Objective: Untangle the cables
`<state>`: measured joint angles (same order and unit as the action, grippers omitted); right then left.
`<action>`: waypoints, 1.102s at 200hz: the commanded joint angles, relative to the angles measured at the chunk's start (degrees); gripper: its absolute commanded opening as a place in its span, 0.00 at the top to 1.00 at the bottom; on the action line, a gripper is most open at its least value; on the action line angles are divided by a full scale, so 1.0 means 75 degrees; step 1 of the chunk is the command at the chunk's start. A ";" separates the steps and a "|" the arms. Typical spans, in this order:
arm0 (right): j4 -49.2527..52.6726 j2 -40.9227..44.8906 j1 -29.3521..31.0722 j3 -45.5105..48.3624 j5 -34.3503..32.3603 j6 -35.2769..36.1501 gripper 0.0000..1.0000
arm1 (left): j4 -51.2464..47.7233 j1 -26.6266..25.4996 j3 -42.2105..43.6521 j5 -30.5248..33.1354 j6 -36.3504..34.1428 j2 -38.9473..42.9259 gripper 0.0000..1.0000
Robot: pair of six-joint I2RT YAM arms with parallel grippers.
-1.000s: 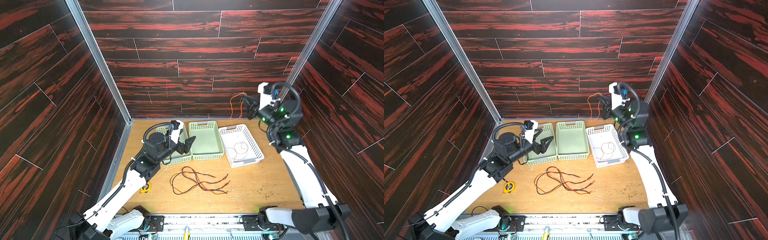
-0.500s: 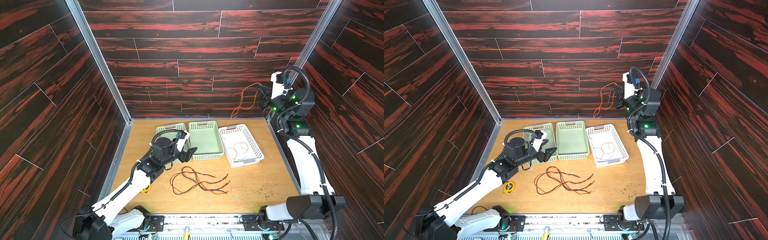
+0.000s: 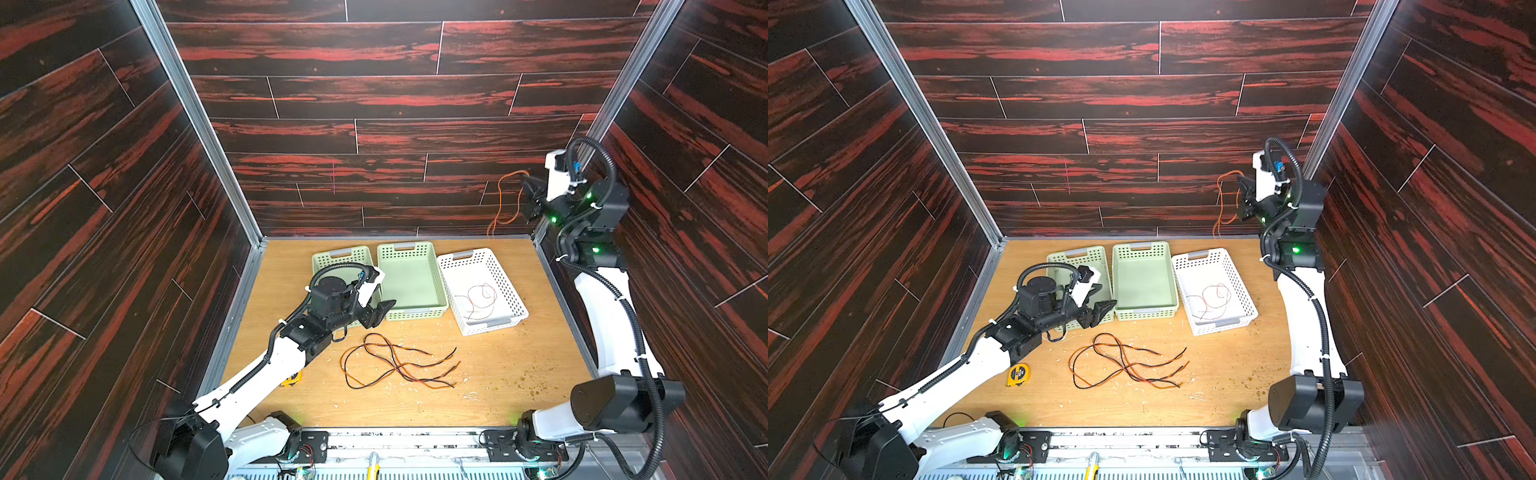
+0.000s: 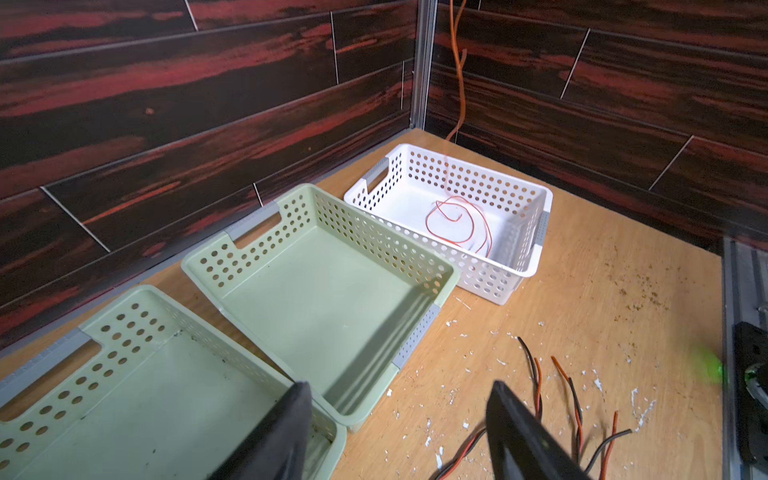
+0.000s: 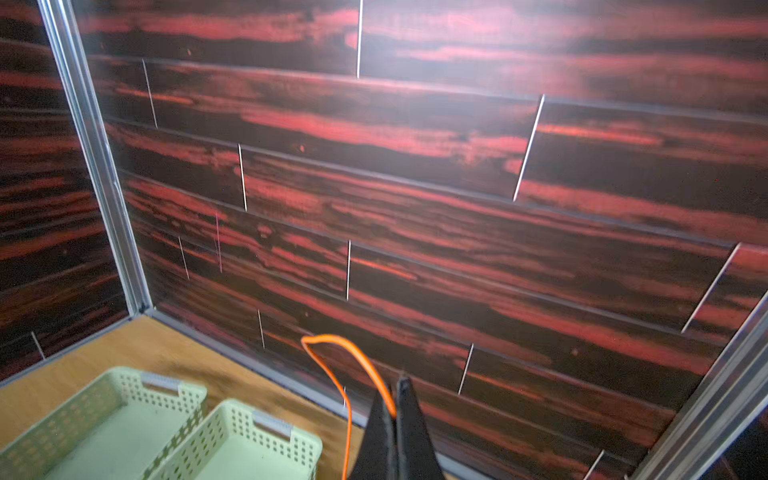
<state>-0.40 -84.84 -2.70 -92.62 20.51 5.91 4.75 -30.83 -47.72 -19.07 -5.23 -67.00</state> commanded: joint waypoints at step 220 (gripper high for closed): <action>-0.0732 -0.1098 0.0215 0.5236 -0.1365 -0.1184 0.61 | -0.1094 -0.0518 0.0246 0.0265 -0.0628 -0.0416 0.36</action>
<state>-7.20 -92.68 -1.65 -54.02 11.94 -1.54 -2.11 -34.39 -47.29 -17.72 -8.16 -71.20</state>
